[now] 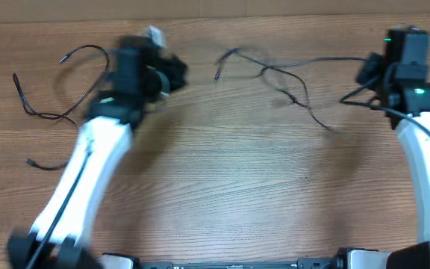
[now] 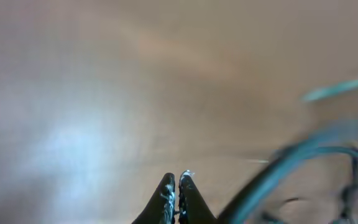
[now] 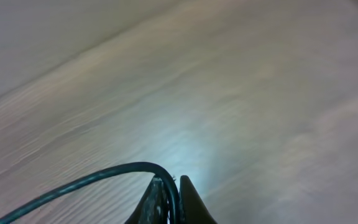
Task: Untangle cables
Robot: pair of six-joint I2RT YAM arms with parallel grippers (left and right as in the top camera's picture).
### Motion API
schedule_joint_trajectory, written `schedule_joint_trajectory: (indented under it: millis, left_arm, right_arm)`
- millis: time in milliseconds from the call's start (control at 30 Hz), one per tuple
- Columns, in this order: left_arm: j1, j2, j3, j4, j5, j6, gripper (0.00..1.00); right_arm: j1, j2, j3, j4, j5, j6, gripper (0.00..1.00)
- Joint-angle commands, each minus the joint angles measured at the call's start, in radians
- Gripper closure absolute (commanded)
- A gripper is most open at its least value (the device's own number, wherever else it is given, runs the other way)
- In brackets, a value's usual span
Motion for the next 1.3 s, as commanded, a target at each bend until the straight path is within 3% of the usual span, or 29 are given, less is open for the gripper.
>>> schedule_joint_trajectory:
  millis: [0,333,567,733,800,933,1033,1167,1267]
  left_arm:
    - [0.114,-0.134,0.008,0.012,0.094,0.090,0.96]
    - [0.342,-0.282,0.008,0.050,0.145,0.085,0.96]
    - [0.357,-0.299,0.009,0.265,0.252,0.025,0.96]
    - [0.355,-0.299,0.009,0.345,0.323,0.007,0.95]
    - [0.355,-0.295,0.009,0.318,0.322,0.021,0.96]
    - [0.345,-0.265,0.008,0.297,0.324,0.051,0.96]
    - [0.314,-0.232,0.009,0.384,0.326,0.031,0.96]
    - [0.265,-0.213,0.012,0.600,0.312,-0.124,0.96]
    - [0.238,-0.213,0.043,0.656,0.238,-0.138,0.96]
  right_arm:
    - [-0.120,0.029,0.006,-0.014,0.135,0.097,0.96]
    - [-0.299,0.147,0.005,-0.024,0.038,0.105,0.96]
    - [-0.305,0.228,0.005,-0.025,0.017,0.104,0.96]
    - [-0.304,0.273,0.005,-0.024,-0.129,0.104,0.96]
    - [-0.304,0.287,0.005,-0.025,-0.183,0.104,0.89]
    - [-0.288,0.293,0.005,-0.024,-0.306,0.104,0.62]
    - [-0.261,0.294,0.005,-0.025,-0.344,0.103,0.50]
    - [-0.217,0.294,0.005,-0.025,-0.319,0.093,0.32]
    - [-0.195,0.294,0.005,-0.025,-0.287,0.093,0.25]
